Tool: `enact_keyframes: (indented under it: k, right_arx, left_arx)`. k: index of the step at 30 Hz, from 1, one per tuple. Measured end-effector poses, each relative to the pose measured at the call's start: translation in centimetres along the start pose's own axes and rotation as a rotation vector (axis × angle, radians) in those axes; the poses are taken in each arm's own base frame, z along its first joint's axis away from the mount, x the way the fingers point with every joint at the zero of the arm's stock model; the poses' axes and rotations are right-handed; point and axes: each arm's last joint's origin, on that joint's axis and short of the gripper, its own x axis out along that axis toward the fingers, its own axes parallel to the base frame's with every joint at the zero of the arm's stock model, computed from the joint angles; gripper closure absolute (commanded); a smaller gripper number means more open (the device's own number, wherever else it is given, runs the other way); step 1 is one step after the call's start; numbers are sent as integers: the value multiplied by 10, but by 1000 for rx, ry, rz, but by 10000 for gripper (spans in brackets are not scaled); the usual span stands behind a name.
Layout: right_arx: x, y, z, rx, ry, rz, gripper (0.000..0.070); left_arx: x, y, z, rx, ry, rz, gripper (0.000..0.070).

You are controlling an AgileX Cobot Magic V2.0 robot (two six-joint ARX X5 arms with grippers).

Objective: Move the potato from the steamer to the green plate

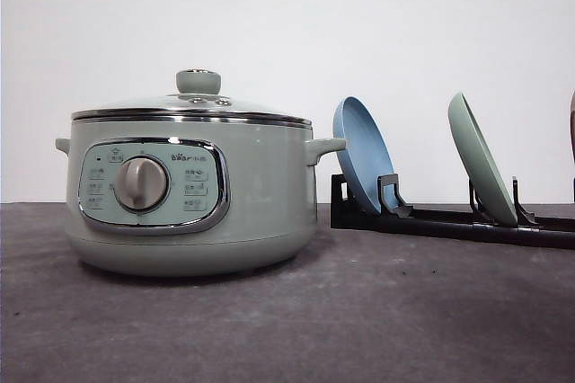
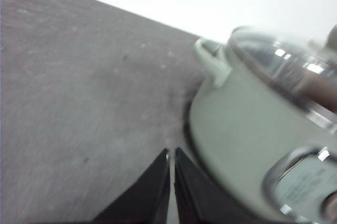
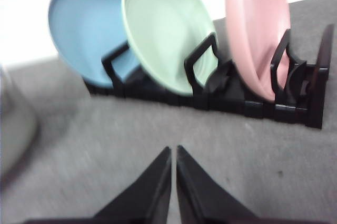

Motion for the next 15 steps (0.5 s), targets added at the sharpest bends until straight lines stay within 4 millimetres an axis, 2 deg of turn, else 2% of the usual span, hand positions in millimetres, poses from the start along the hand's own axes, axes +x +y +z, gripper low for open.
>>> enact_keyframes:
  k: [6,15]
  right_arx:
    - [-15,17,47,74,-103,72,696]
    - [-28,46,116,69,24,216,696]
  left_arx:
    - [-10,-19,49,-52,-48,-59,691]
    - [0,-47,98,-66,130,-179,691]
